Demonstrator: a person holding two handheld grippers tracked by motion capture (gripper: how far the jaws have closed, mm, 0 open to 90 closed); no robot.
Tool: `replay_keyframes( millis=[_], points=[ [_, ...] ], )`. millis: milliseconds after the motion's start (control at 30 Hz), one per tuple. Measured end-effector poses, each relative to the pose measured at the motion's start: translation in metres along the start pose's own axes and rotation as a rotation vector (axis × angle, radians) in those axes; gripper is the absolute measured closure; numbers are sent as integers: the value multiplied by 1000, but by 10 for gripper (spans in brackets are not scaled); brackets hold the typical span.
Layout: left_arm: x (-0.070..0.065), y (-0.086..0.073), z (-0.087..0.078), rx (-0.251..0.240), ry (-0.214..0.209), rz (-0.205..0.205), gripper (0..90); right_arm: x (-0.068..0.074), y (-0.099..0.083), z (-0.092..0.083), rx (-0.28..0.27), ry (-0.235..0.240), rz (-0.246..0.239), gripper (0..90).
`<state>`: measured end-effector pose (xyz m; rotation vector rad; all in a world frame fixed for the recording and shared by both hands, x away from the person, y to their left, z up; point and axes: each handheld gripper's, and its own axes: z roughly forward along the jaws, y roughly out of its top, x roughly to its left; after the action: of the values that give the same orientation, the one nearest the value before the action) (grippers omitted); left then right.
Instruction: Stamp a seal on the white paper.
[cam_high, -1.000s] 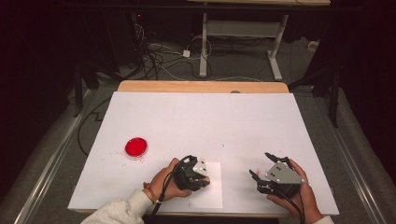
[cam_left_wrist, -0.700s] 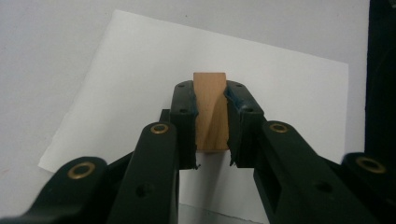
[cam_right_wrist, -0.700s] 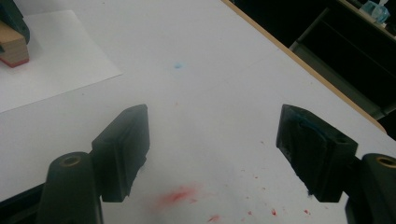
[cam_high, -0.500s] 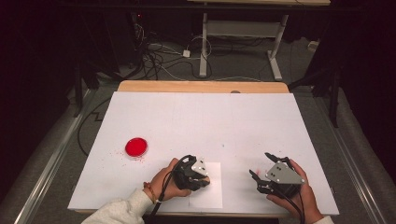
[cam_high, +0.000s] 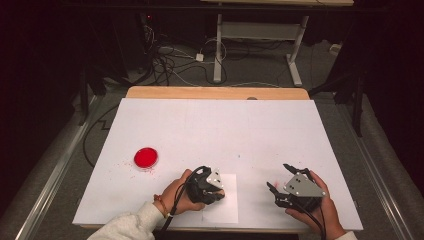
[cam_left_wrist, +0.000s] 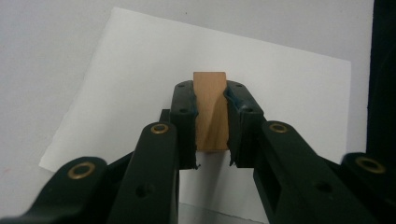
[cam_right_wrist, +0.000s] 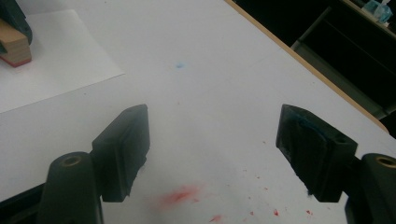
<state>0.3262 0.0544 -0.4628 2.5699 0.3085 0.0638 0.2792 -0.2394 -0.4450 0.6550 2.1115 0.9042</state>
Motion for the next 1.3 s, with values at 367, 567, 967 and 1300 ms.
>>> replay_keyframes(
  millis=[367,567,967,1300],
  points=[
    [0,1,0,5,2,-2,735,0,0,1,8,1,-5,259],
    [0,0,1,4,2,-5,735,1,0,1,9,0,-3,259],
    [1,1,0,2,1,2,734,0,0,1,2,-5,-4,260],
    [1,3,-15,-59,22,-6,734,-3,0,-3,-24,-16,14,262]
  ],
)
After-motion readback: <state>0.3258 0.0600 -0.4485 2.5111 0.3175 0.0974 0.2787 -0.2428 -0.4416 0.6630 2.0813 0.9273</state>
